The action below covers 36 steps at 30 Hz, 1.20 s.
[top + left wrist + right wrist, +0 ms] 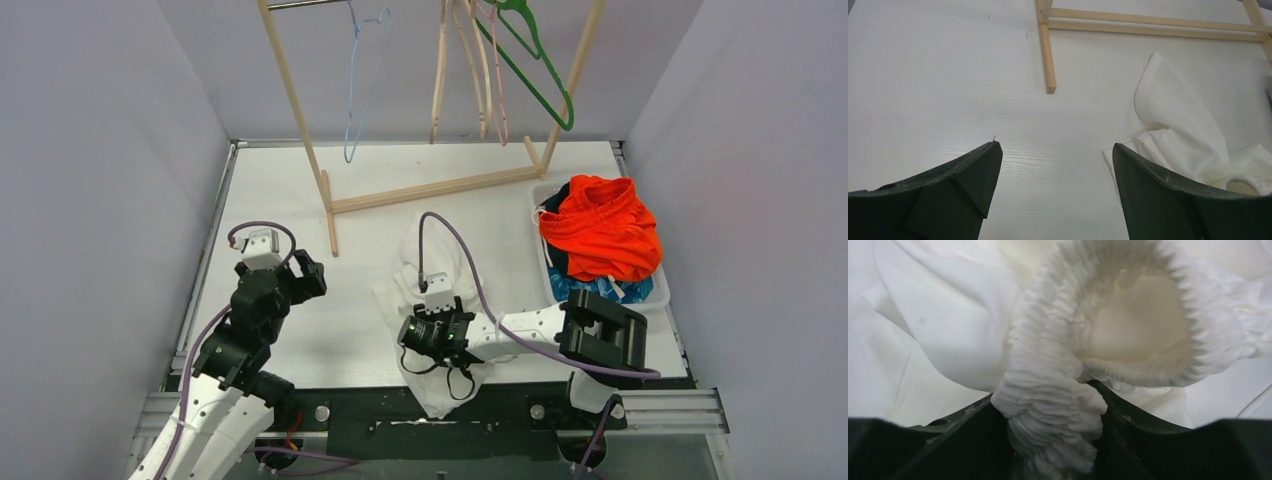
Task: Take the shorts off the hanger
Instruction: Pick up the shorts at the center of the board.
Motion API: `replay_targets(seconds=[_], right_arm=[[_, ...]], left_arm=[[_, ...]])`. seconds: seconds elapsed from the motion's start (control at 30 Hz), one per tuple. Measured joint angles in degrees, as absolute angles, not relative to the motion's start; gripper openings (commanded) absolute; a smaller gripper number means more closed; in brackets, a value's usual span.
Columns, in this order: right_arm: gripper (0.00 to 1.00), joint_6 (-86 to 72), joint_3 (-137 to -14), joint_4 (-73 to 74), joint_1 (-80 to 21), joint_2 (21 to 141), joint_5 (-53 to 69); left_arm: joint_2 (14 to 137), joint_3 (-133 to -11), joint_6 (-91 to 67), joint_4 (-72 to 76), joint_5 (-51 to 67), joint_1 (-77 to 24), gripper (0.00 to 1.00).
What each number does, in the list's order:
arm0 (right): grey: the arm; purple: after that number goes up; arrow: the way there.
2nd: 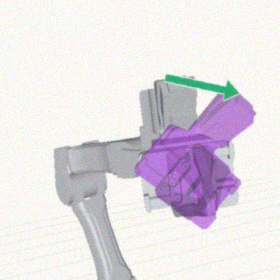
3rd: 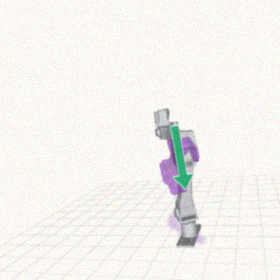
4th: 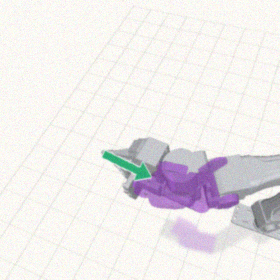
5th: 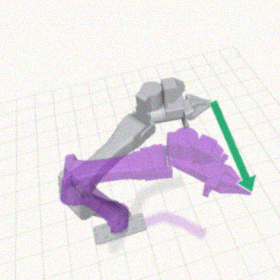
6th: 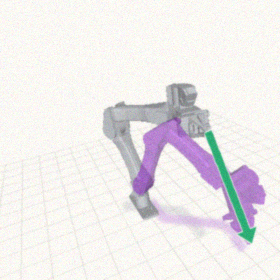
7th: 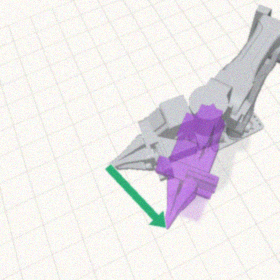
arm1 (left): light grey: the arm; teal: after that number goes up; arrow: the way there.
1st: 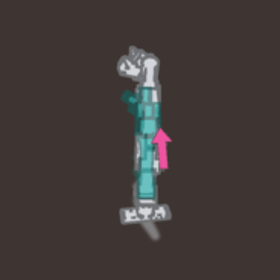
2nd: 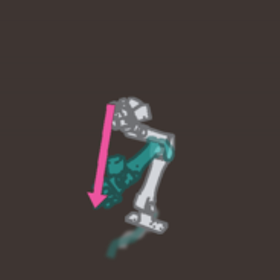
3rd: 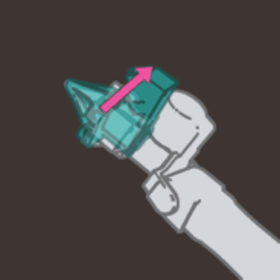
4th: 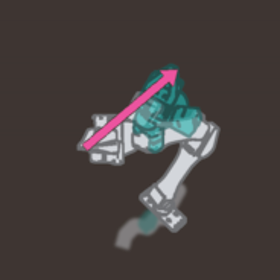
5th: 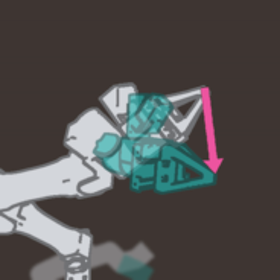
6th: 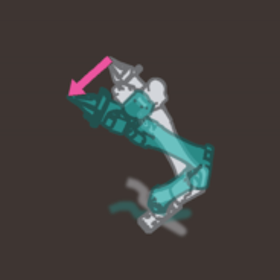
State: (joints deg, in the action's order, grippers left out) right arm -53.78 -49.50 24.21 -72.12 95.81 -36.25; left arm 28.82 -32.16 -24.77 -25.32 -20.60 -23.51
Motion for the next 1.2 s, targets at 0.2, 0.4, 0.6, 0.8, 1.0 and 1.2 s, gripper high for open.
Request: replay_targets(seconds=[0.2, 0.4, 0.6, 0.8, 1.0, 1.2], right_arm=[[0.0, -54.26, -43.38, 17.32, -71.94, 91.39, -36.03], [0.0, -54.15, -36.32, 16.78, -71.66, 78.3, -35.83], [0.0, -52.23, -35.05, 19.57, -71.66, 61.78, -38.3], [0.0, -50.85, -36.75, 26.79, -71.66, 47.79, -43.55], [0.0, -48.12, -43.16, 33.91, -71.66, 41.71, -49.25], [0.0, -44.93, -52.71, 40.53, -71.66, 41.12, -58.33]], left_arm=[[28.32, -32.16, -24.77, -25.32, -20.86, -23.44, 0.81], [27.29, -32.16, -24.77, -25.19, -21.02, -23.18, 0.82], [27.27, -32.18, -24.77, -25.15, -21.02, -23.03, 0.82], [27.27, -32.16, -24.77, -25.02, -20.99, -22.74, 0.82], [27.29, -32.16, -24.75, -24.97, -20.73, -22.55, 0.82], [27.42, -32.16, -24.73, -24.86, -20.51, -22.33, 0.81]])
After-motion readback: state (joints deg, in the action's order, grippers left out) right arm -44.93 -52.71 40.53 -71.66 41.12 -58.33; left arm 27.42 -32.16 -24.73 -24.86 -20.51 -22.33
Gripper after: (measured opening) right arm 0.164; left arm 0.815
